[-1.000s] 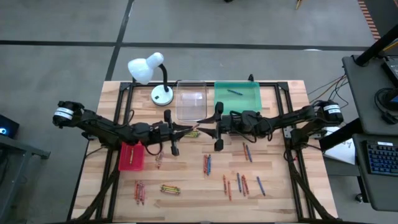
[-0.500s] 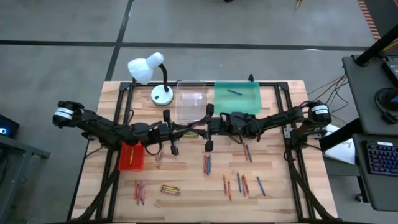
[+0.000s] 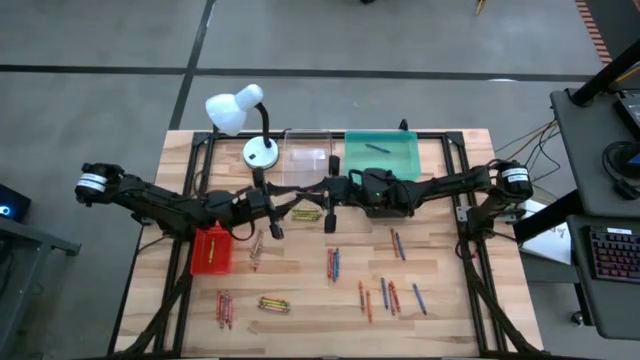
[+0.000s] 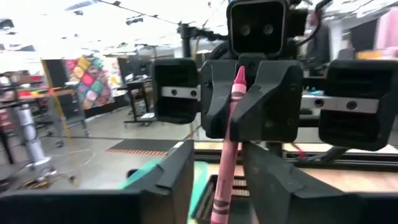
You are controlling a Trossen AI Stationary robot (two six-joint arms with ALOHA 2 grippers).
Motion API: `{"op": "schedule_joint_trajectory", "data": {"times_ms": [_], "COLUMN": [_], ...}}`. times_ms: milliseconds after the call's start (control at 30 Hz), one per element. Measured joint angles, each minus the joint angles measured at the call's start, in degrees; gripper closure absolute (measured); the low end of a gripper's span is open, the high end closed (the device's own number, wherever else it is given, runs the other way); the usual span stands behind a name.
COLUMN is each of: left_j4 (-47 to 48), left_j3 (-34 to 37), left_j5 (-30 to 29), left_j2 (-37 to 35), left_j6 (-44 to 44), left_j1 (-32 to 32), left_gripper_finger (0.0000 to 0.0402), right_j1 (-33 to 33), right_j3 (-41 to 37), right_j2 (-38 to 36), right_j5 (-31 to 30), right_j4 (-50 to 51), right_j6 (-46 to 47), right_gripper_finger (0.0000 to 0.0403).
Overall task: Sort crayons
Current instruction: Put the red crayon into the black bin
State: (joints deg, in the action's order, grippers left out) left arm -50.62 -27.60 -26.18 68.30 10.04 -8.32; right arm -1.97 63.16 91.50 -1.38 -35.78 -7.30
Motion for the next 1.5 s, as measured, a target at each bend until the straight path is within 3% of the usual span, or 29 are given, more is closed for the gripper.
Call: {"op": "schedule_joint_trajectory", "data": {"times_ms": [200,367,633,867,1033,1200,1367,1500], "left_j4": [8.4,11.9,17.9,18.7,18.6,19.3,20.3,22.0], "left_j3": [0.0,0.0,0.0,0.0,0.0,0.0,0.0,0.0], "left_j5": [-1.9,-1.9,-2.0,-2.0,-2.0,-6.0,-10.9,-11.7], "left_j2": [-5.2,-8.0,-11.7,-11.5,-11.0,-11.0,-11.2,-11.9], "left_j6": [0.0,0.0,-1.0,-1.1,-1.1,-1.0,-0.8,-1.7], "left_j1": [2.4,5.2,9.6,10.9,11.3,11.4,11.4,11.4], "left_gripper_finger": [0.0227,0.021,0.0209,0.0209,0.0209,0.0209,0.0209,0.0209], "right_j1": [-4.0,-7.8,-15.3,-19.3,-20.6,-20.8,-20.7,-20.7], "right_j3": [7.0,9.0,9.9,11.3,16.6,21.1,22.6,22.5], "right_j2": [0.2,0.2,2.0,9.2,14.5,17.6,18.2,18.0], "right_j5": [-0.2,-0.2,-0.1,0.5,0.3,0.3,0.3,0.2], "right_j4": [13.5,16.9,21.7,23.3,31.1,39.0,39.9,40.6], "right_j6": [-1.4,-2.2,2.0,5.3,6.5,6.0,5.0,4.4], "right_gripper_finger": [0.039,0.039,0.039,0.039,0.039,0.039,0.0388,0.0359]}}
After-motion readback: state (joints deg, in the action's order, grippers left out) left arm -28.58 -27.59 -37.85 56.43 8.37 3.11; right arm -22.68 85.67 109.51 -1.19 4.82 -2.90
